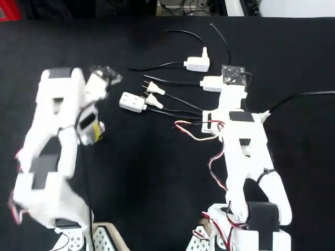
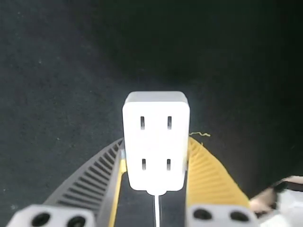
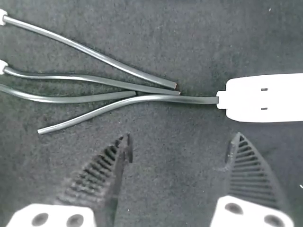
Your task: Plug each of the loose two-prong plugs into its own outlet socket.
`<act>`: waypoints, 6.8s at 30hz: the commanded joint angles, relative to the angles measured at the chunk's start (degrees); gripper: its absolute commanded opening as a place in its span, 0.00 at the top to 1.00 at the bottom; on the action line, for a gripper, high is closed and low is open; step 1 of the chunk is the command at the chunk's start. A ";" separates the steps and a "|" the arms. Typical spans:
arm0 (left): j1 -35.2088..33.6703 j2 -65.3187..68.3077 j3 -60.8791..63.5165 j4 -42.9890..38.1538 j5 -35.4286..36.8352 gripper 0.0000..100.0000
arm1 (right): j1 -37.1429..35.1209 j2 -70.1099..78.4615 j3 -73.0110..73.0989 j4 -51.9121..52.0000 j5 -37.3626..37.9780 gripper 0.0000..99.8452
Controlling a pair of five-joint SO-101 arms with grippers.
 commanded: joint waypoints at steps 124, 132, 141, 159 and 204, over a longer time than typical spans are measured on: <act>-23.34 -55.03 66.24 -36.84 22.33 0.59 | -14.42 44.18 -41.71 -1.32 74.99 0.63; -23.34 -55.03 66.24 -36.92 22.33 0.59 | -14.33 55.08 -63.52 18.90 77.19 0.88; -23.34 -55.03 66.24 -36.92 22.33 0.59 | -12.04 59.03 -78.73 29.01 77.36 0.96; -23.34 -55.03 66.24 -36.92 22.33 0.59 | -14.24 65.54 -84.35 29.98 74.55 0.88; -23.34 -55.03 66.24 -36.92 22.33 0.59 | -21.10 26.95 -81.36 54.86 82.29 0.99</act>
